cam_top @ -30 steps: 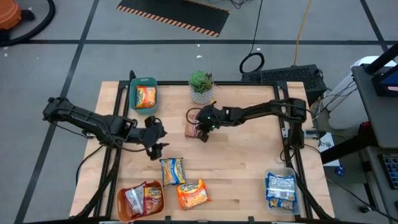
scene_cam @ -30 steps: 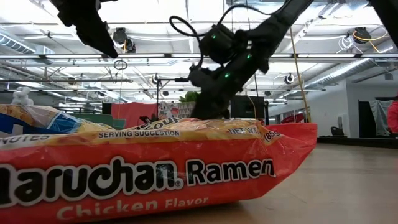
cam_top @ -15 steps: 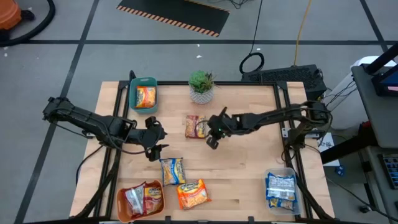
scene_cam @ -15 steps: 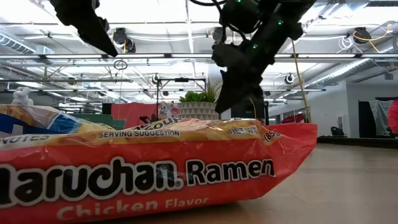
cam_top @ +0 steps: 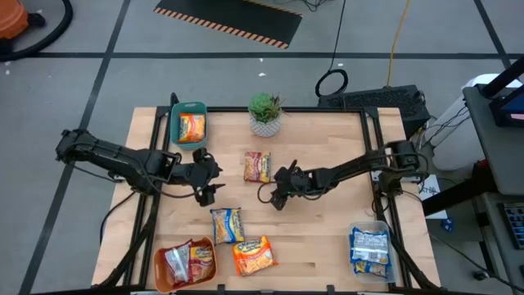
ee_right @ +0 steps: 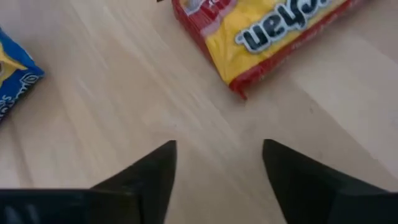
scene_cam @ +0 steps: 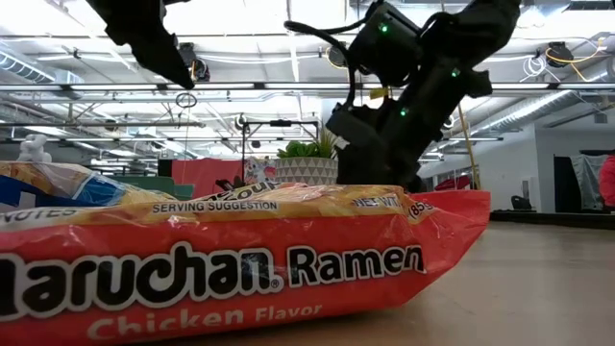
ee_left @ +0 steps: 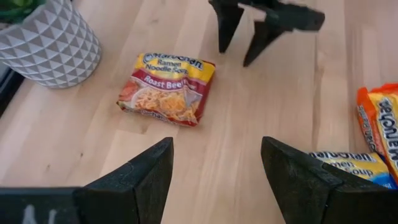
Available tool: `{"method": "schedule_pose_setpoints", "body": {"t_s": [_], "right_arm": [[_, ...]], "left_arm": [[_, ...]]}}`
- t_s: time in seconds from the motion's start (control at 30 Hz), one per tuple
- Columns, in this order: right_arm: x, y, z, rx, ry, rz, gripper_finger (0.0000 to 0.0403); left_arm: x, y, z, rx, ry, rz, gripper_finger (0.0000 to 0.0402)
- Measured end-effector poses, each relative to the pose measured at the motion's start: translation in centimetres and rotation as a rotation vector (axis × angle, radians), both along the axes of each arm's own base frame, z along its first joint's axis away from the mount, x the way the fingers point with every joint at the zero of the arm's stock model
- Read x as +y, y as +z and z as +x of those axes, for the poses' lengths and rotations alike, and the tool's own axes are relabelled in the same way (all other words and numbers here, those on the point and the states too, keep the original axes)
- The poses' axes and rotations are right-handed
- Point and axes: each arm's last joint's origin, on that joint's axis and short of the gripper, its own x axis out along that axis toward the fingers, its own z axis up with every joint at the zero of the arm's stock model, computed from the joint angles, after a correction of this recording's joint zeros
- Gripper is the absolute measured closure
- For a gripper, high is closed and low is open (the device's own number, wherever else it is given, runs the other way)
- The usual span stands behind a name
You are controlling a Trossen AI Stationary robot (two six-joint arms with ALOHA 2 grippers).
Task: Sort Maruchan noodles
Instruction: Put the red noodle pack into the orange bin
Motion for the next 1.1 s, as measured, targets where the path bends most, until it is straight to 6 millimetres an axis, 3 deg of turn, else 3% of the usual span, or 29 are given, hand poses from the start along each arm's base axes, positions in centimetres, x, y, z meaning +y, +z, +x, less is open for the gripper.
{"method": "schedule_pose_setpoints", "body": {"t_s": [0.23,0.37,0.63,0.77,0.93,1.1], "right_arm": [[-0.3,0.1,0.5,-0.039,0.041,-0.115,0.0119],[-0.3,-0.1,1.1,-0.087,0.049,-0.152,0.0117],[-0.8,-3.3,2.1,-0.092,0.012,-0.162,0.0117],[-1.2,-3.4,2.5,-0.134,0.005,-0.16,0.0118],[-1.2,-3.3,2.7,-0.165,-0.011,-0.184,0.0143],[-1.6,-3.5,2.4,-0.127,-0.046,-0.218,0.0208]], "left_arm": [[0.3,0.0,0.1,-0.002,0.005,0.008,0.0154],[0.3,0.0,0.1,-0.001,0.003,0.011,0.0154],[0.3,0.0,0.0,0.009,0.007,0.005,0.0154],[0.2,0.0,0.0,0.009,-0.003,0.001,0.0154],[0.2,-0.1,0.0,0.01,-0.005,0.002,0.0154],[0.2,0.0,0.0,0.009,-0.005,0.002,0.0154]]}}
